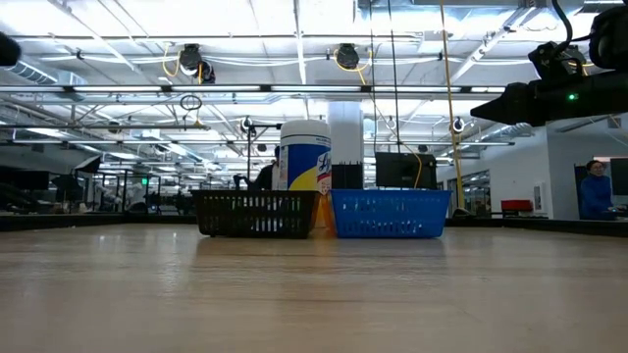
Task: Pick & Place First Aid Supplies
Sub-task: Put the black towelette pack into the black basket
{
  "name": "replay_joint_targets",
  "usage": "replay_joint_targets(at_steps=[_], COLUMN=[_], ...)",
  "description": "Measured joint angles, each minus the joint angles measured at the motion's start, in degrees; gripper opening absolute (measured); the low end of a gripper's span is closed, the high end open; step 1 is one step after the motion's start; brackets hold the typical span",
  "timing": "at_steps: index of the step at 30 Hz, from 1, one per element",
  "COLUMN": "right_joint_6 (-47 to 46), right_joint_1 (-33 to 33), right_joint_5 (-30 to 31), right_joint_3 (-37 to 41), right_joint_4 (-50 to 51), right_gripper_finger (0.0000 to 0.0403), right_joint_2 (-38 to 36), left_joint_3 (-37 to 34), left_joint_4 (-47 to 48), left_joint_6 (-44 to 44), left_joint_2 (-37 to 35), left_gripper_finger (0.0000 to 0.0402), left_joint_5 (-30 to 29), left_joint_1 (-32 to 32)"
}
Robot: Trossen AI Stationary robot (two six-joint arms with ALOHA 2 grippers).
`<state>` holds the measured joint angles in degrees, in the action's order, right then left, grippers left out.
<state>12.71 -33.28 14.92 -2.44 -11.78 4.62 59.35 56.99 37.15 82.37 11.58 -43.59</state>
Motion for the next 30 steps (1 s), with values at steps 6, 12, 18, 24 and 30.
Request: replay_joint_targets(at_steps=[6, 12, 18, 24, 30], right_joint_6=[0.0, 0.0, 0.0, 0.0, 0.0], right_joint_1=[0.0, 0.0, 0.0, 0.0, 0.0], right_joint_5=[0.0, 0.0, 0.0, 0.0, 0.0], right_joint_3=[0.0, 0.0, 0.0, 0.0, 0.0], right_joint_4=[0.0, 0.0, 0.0, 0.0, 0.0], right_gripper_finger=[0.0279, 0.0279, 0.0279, 0.0279, 0.0279], right_joint_2=[0.0, 0.0, 0.0, 0.0, 0.0], left_joint_3=[0.0, 0.0, 0.0, 0.1, 7.1], left_joint_4=[0.1, 1.5, 3.8, 6.4, 6.8], left_joint_6=[-4.8, -10.6, -19.5, -30.0, -36.1], left_joint_2=[0.0, 0.0, 0.0, 0.0, 6.7], left_gripper_finger=[0.0003, 0.0002, 0.0001, 0.0001, 0.0], left_joint_5=[0.1, 0.3, 0.2, -1.1, -1.7], left_joint_1=[12.1, 28.8, 43.2, 53.1, 55.8])
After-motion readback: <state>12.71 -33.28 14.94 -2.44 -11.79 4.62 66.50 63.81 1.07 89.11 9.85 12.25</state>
